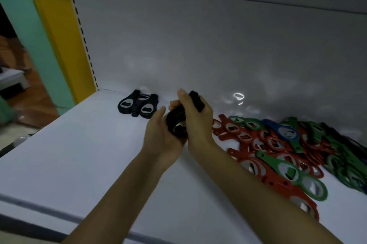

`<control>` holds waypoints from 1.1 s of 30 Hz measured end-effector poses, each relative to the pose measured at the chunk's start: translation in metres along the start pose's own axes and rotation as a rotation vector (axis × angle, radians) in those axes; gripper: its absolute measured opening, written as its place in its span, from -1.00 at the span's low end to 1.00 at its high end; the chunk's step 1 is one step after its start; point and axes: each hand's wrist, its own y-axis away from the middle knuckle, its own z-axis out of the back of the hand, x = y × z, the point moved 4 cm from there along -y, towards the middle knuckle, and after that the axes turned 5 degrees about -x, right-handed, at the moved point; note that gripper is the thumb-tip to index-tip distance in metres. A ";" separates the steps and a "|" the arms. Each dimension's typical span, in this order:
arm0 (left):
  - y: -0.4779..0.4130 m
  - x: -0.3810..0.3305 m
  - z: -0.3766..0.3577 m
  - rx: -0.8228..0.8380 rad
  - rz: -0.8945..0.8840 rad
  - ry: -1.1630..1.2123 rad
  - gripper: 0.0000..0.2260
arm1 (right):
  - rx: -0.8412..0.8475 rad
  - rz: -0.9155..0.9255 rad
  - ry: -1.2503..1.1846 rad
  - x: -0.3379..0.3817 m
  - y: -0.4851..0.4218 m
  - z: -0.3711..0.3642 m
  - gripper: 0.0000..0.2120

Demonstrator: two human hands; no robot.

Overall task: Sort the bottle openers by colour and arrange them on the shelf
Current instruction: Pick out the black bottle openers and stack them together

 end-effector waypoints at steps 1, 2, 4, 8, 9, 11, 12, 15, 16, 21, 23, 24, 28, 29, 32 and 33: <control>-0.002 -0.001 -0.001 -0.029 -0.035 0.001 -0.66 | -0.005 0.006 0.016 -0.002 0.002 -0.003 -0.88; -0.003 -0.002 -0.003 -0.049 -0.064 0.006 -0.70 | -0.025 0.007 0.008 -0.002 0.002 -0.004 -0.89; -0.005 -0.004 -0.006 -0.039 -0.098 0.015 -0.77 | -0.087 -0.038 -0.055 -0.002 -0.001 -0.002 -0.90; -0.003 -0.007 -0.005 -0.101 -0.392 -0.466 -0.87 | -0.107 -0.332 -0.395 -0.008 -0.007 -0.001 -0.95; -0.002 -0.008 -0.003 -0.122 -0.516 -0.730 -0.83 | -0.107 -0.404 -0.486 -0.008 -0.007 -0.001 -0.93; -0.001 -0.011 0.001 -0.141 -0.669 -0.990 -0.78 | -0.131 -0.453 -0.522 -0.008 -0.012 0.001 -0.90; -0.002 -0.014 0.004 -0.132 -0.663 -1.005 -0.79 | -0.131 -0.450 -0.466 -0.010 -0.013 0.002 -0.89; -0.012 -0.034 0.008 0.020 -0.492 -1.002 -0.84 | -0.128 -0.323 -0.084 -0.012 -0.018 0.016 -0.75; -0.016 -0.044 0.007 0.082 -0.429 -1.061 -0.84 | -0.085 -0.189 0.125 -0.007 -0.019 0.023 -0.65; -0.035 -0.086 0.003 0.242 -0.132 -1.680 -0.83 | 0.651 0.117 0.797 0.012 -0.025 0.015 -0.65; -0.044 -0.093 -0.003 0.237 -0.036 -1.647 -0.67 | 0.645 0.054 0.812 0.014 -0.032 0.009 -0.65; -0.049 -0.096 -0.006 0.209 -0.025 -1.590 -0.58 | 0.580 0.028 0.769 0.015 -0.037 0.007 -0.66; -0.064 -0.116 0.004 -0.038 -0.557 -1.738 -0.56 | 0.230 -0.227 0.508 -0.007 -0.051 0.009 -0.67; -0.064 -0.119 0.013 -0.077 -0.708 -1.825 -0.62 | 0.148 -0.278 0.489 -0.016 -0.055 0.009 -0.68; -0.064 -0.117 0.050 -0.093 -0.809 -2.004 -0.75 | -0.033 -0.351 0.499 -0.037 -0.067 0.005 -0.68; -0.064 -0.113 0.059 -0.072 -0.826 -2.049 -0.79 | -0.060 -0.339 0.527 -0.042 -0.072 0.002 -0.70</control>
